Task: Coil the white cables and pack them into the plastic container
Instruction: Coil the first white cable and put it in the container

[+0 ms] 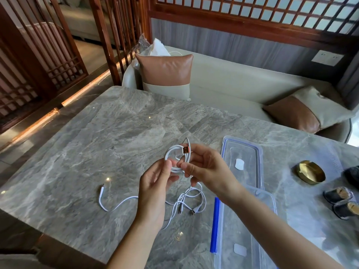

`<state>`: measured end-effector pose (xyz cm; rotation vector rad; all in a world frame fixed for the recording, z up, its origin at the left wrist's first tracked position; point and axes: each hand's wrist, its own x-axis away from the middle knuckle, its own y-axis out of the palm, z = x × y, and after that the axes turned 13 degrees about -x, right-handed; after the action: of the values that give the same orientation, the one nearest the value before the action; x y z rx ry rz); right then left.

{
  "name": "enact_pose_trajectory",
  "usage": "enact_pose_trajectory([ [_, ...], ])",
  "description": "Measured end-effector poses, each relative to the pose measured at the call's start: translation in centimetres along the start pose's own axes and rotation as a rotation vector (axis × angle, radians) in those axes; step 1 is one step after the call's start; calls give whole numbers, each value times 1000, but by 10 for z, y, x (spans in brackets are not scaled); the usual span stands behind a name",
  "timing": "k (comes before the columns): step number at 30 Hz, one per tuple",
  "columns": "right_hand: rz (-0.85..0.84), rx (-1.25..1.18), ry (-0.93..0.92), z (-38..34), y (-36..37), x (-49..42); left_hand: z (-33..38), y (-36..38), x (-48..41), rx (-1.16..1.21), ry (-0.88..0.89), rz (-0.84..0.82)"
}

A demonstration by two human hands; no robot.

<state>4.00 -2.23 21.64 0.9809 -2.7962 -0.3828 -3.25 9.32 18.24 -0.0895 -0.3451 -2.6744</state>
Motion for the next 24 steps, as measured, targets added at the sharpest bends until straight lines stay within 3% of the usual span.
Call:
enact_pose_trajectory([
  [10,2,-201,130,1,2,-1,6,5,-6,275,-105,-96],
  [13,-57,-51,143,-2,-4,-1,5,-2,-12,201,-96,-122],
  [18,-88,-7,201,-18,-25,-5,8,-19,-18,2,-83,-250],
  [24,-232,404,81,-25,-28,-11,21,-22,-26,-397,-17,-498],
])
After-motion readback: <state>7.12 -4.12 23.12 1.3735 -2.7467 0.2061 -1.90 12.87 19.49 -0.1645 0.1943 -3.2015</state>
